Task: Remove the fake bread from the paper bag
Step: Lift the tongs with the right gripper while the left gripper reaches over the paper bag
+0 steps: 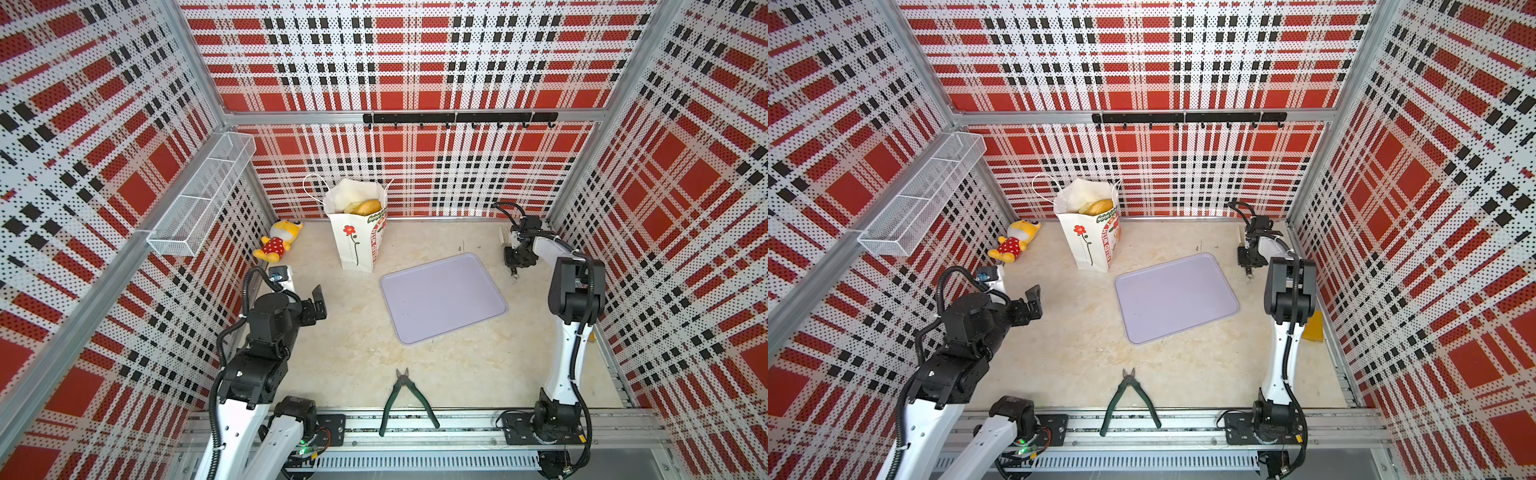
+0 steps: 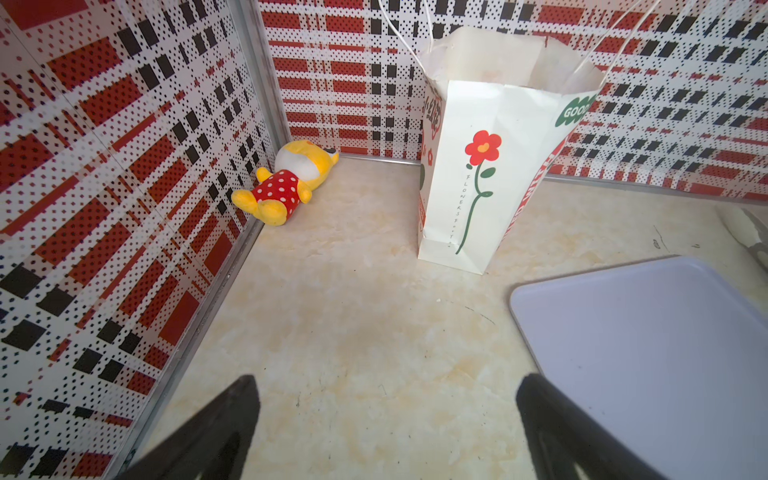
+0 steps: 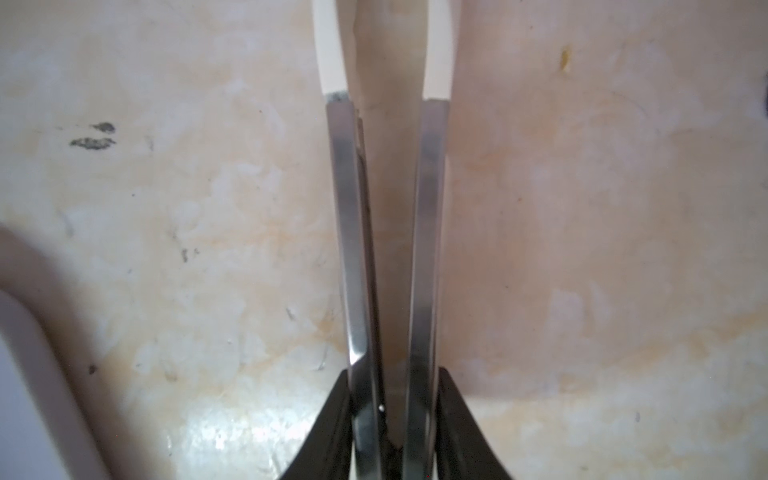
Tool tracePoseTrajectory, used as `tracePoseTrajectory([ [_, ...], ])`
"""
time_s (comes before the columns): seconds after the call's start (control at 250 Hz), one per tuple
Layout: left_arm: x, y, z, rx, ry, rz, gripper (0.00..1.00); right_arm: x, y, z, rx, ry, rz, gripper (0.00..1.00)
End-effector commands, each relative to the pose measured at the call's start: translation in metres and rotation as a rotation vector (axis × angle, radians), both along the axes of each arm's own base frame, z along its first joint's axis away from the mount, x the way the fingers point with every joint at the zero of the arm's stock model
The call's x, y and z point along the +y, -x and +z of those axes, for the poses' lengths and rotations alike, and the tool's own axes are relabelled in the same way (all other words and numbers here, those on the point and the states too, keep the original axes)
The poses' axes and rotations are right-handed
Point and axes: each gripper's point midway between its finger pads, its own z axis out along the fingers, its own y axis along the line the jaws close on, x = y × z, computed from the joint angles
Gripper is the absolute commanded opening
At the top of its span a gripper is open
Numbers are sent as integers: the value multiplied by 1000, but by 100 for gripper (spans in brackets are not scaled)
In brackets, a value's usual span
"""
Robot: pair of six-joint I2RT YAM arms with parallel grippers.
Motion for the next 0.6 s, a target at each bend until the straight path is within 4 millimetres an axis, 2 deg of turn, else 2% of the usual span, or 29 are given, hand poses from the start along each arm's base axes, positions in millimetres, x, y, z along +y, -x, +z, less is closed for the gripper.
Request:
tracePoseTrajectory([
  [0.0,-5,5,10,-11,15,-23,99,3,-4,51,-103,-21,1,32],
  [0.164,-9,10,13,7,-14,-48,99,15,7,101,-142,-99,-11,35],
  [0.356,-9,9,32,3,-36,-35,99,40,45,141,-102,-246,18,40],
  [0.468,-10,-2,50,25,-43,-19,100,51,74,161,-88,-346,4,42],
  [0.596,-17,-25,79,36,-46,-25,99,63,108,184,-84,-456,1,42],
])
